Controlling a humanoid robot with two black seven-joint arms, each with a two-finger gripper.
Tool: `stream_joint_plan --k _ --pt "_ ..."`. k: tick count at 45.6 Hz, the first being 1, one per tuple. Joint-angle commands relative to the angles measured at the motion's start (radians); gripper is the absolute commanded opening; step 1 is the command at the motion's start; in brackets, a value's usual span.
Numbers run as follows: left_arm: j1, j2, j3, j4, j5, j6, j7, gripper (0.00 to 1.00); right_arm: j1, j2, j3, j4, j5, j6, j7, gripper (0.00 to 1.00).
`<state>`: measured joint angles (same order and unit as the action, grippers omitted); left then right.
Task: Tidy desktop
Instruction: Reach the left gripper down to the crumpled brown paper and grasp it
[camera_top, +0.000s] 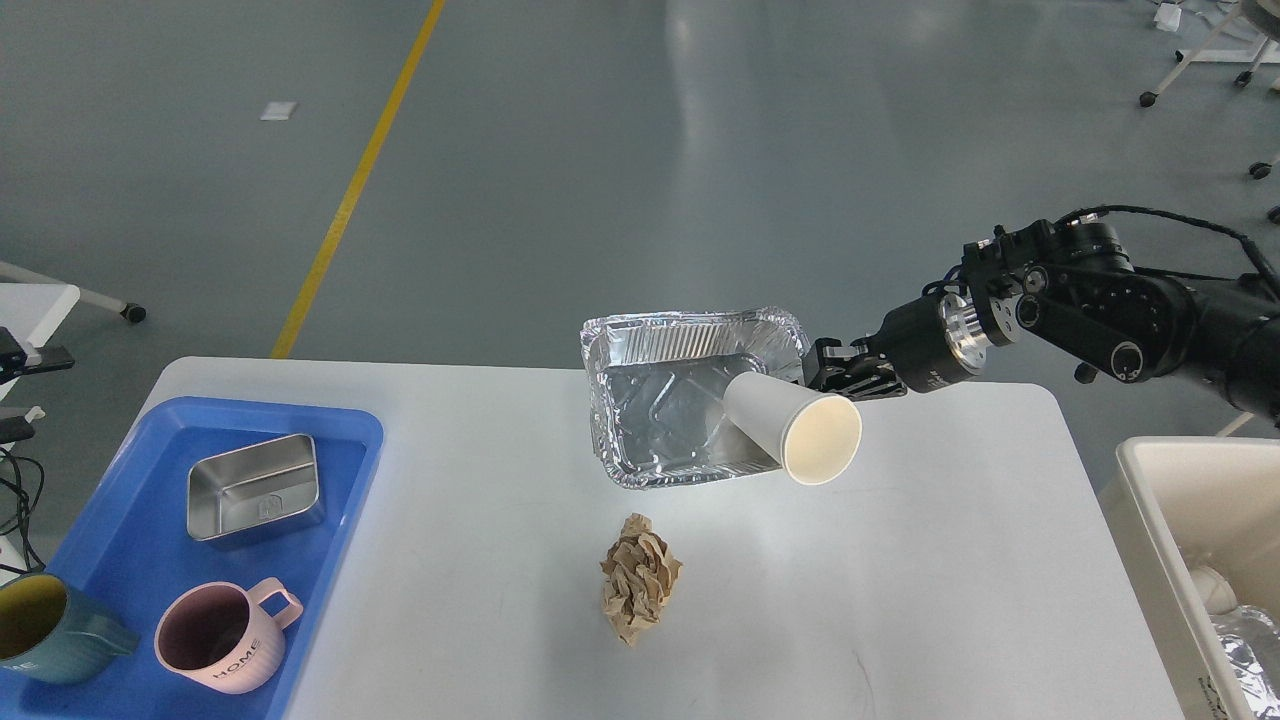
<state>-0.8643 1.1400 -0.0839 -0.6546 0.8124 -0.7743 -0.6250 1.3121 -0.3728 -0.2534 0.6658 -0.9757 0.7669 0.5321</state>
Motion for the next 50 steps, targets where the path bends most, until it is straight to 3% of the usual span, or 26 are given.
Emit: stream_joint_plan --k 1,7,15,22,36,50 --pt "-0.033 0.125 -0.016 -0.193 0.099 0.018 -0.062 0.97 0.013 0.002 -0.001 0.000 0.000 -0.001 -0.001 0.00" --pt "-0.073 0.230 -0.016 -0.439 0.117 0.082 -0.030 0.97 0.024 0.003 -0.003 0.001 0.000 -0.001 -0.001 0.00" --pt "-0.117 0.326 -0.031 -0.700 0.111 0.132 0.126 0.97 0.035 0.002 -0.004 0.001 0.000 0.000 -0.003 0.00" --pt "-0.119 0.466 -0.027 -0.849 0.111 0.130 0.194 0.97 0.039 0.002 -0.004 0.001 0.000 0.002 -0.001 0.00" --pt "-0.104 0.627 0.026 -0.896 0.116 0.118 0.277 0.97 0.049 0.003 -0.007 0.003 0.000 0.002 -0.001 0.00" --pt "-0.122 0.655 0.007 -0.892 0.119 0.075 0.277 0.97 0.055 0.002 -0.007 0.005 0.000 0.002 -0.003 0.00"
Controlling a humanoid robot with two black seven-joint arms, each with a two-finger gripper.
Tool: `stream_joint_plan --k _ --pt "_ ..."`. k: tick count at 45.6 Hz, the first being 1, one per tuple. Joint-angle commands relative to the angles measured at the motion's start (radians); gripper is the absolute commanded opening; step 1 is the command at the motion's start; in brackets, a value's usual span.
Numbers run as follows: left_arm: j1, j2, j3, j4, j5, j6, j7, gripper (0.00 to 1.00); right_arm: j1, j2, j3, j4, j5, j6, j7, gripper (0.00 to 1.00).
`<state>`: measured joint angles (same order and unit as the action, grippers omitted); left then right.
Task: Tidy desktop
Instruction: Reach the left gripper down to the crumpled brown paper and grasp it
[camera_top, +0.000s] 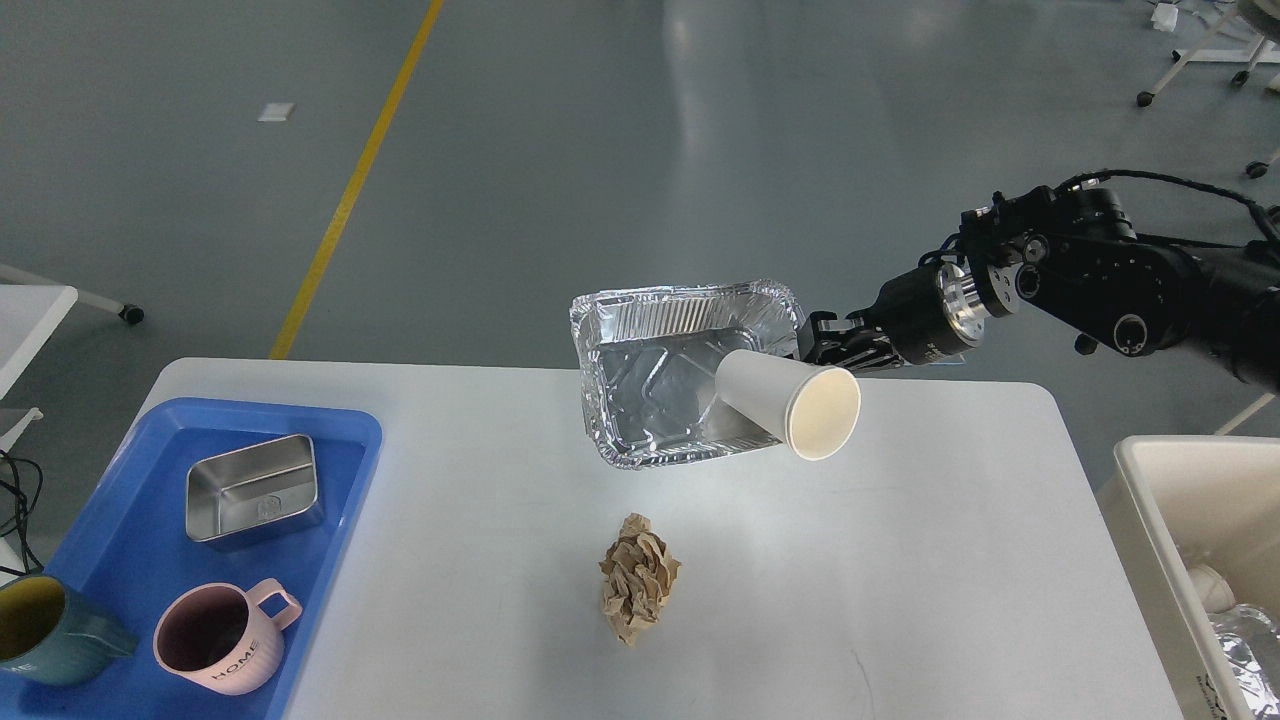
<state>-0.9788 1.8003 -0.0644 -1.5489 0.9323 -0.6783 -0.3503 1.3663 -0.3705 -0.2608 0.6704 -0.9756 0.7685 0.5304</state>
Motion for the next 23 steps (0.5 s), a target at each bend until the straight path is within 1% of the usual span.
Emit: stream_joint_plan --k 1,5,8,12,13,15,20,23 --pt "-0.008 -0.012 -0.014 0.004 -0.001 -0.021 0.002 0.97 0.000 -0.001 0.002 0.000 0.000 0.000 0.000 0.00" --pt "-0.006 -0.036 -0.014 0.009 -0.001 -0.020 0.011 0.97 -0.001 -0.001 0.000 0.000 0.000 0.000 0.000 0.00" --pt "-0.012 -0.120 -0.015 0.012 0.000 -0.012 0.037 0.97 0.000 0.001 0.000 0.000 0.000 -0.002 0.000 0.00" --pt "-0.038 -0.257 -0.020 0.047 0.005 -0.009 0.100 0.97 -0.001 0.001 0.002 0.000 0.000 -0.003 0.000 0.00" --pt "-0.050 -0.312 -0.021 0.068 0.005 -0.009 0.125 0.97 -0.001 0.001 0.002 0.000 0.000 -0.003 0.000 0.00" --pt "-0.064 -0.399 -0.021 0.098 0.005 -0.009 0.152 0.97 -0.001 0.001 0.002 0.002 0.000 -0.005 0.000 0.00" --pt "-0.086 -0.608 -0.020 0.165 0.017 -0.004 0.195 0.97 -0.003 -0.005 0.002 0.002 0.000 -0.005 0.000 0.00" --pt "-0.098 -0.721 -0.020 0.203 0.043 0.012 0.224 0.97 -0.004 -0.010 0.002 0.002 0.000 -0.005 0.000 0.00"
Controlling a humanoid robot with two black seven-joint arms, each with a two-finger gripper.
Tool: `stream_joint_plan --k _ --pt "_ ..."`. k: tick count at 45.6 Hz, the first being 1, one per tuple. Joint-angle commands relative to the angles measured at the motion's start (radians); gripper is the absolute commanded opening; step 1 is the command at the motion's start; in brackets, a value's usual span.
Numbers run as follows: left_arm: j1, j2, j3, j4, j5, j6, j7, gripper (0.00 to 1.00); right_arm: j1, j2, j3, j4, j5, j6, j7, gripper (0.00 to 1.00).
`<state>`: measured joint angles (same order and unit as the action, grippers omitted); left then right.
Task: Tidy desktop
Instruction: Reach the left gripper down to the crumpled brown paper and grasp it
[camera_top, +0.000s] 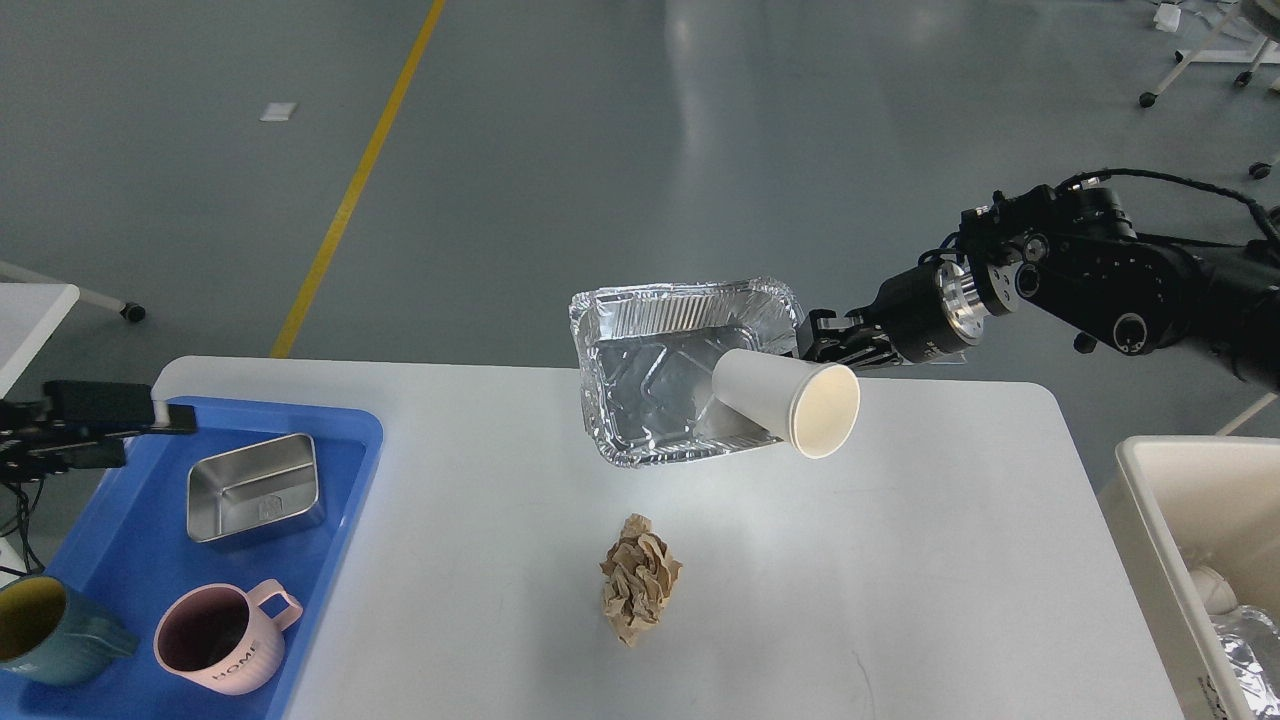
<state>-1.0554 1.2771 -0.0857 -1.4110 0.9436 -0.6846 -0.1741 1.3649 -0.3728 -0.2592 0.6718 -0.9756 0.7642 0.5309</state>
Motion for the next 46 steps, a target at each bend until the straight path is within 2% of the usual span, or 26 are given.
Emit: stream_joint_plan --k 1,6,10,23,35,46 --pt "-0.026 -0.238 0.001 0.084 0.044 0.023 0.057 0.97 -0.003 -0.009 0.000 0.000 0.000 0.000 0.000 0.00" --pt "-0.028 -0.444 0.009 0.187 0.070 0.031 0.097 0.97 -0.004 -0.015 0.000 0.000 0.000 0.000 0.000 0.00" --pt "-0.018 -0.580 0.018 0.247 0.070 0.031 0.110 0.97 -0.006 -0.018 0.000 0.000 0.002 0.000 0.000 0.00" --pt "-0.011 -0.870 0.066 0.435 0.075 0.034 0.122 0.97 -0.015 -0.035 -0.002 0.002 0.002 0.001 0.000 0.00" --pt "0.009 -1.059 0.109 0.579 0.073 0.057 0.122 0.97 -0.013 -0.041 -0.002 0.003 0.002 0.001 0.000 0.00" --pt "0.037 -1.160 0.113 0.658 0.072 0.059 0.120 0.97 -0.013 -0.041 -0.002 0.003 0.002 0.000 0.000 0.00"
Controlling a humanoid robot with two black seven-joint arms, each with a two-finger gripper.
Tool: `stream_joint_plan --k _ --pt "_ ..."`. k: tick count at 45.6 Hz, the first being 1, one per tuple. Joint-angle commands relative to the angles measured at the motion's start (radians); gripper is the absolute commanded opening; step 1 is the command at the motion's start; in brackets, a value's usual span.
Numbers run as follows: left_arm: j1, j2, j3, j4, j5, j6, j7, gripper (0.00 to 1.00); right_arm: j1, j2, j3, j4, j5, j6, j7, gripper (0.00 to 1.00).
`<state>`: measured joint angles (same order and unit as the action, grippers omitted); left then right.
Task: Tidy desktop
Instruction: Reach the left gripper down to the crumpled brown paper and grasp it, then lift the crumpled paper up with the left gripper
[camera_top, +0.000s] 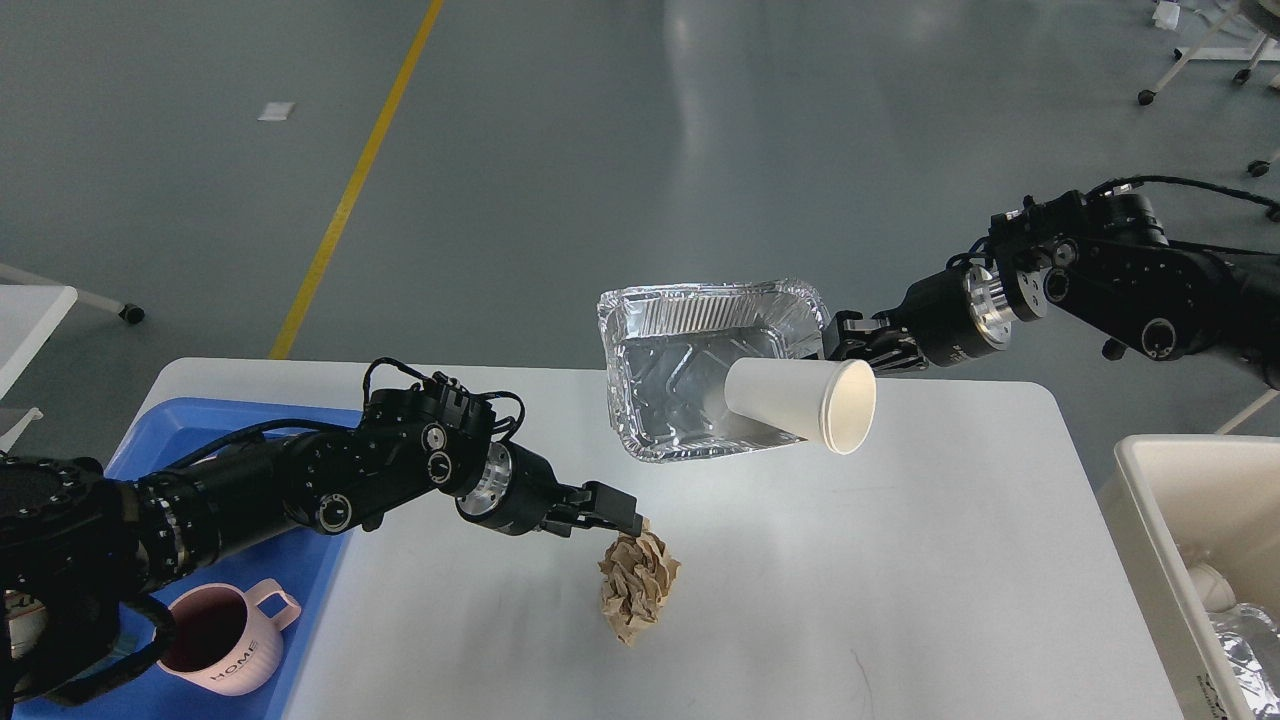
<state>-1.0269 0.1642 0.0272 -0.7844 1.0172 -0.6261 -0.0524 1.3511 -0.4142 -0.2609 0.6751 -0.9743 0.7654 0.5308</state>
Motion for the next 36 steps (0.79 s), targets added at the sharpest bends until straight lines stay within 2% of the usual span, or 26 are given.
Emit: stream_joint_plan --k 1,11,18,20,23,27,30,33,36 --pt "0.010 -0.057 0.000 0.039 -0.002 0.002 -0.001 0.97 0.000 0.000 0.000 0.000 0.000 -0.001 0.000 0.00" --pt "0.024 -0.140 0.000 0.096 -0.002 0.026 -0.004 0.97 0.002 0.000 0.002 0.000 0.000 -0.001 0.000 0.00" --pt "0.033 -0.146 0.000 0.094 0.000 0.045 -0.006 0.96 0.002 -0.003 0.002 0.000 0.000 -0.003 0.000 0.00" --pt "0.033 -0.146 0.002 0.094 0.000 0.051 -0.010 0.93 0.002 -0.003 0.002 0.000 0.000 -0.003 0.000 0.00" --pt "0.034 -0.146 0.003 0.093 0.017 0.057 -0.023 0.82 0.002 -0.003 0.002 0.000 0.000 -0.003 0.000 0.00" --pt "0.033 -0.146 0.026 0.090 0.070 0.054 -0.056 0.61 0.002 -0.003 0.002 0.000 0.000 -0.003 0.000 0.00" --pt "0.028 -0.144 0.054 0.088 0.101 0.051 -0.102 0.44 0.002 -0.003 0.002 0.000 0.000 -0.003 0.000 0.00" --pt "0.027 -0.146 0.083 0.090 0.129 0.051 -0.116 0.22 0.000 -0.003 0.002 -0.006 -0.001 -0.003 0.000 0.00" --pt "0.030 -0.147 0.089 0.093 0.132 0.049 -0.118 0.15 -0.004 -0.003 0.002 -0.005 0.000 -0.008 0.000 0.00"
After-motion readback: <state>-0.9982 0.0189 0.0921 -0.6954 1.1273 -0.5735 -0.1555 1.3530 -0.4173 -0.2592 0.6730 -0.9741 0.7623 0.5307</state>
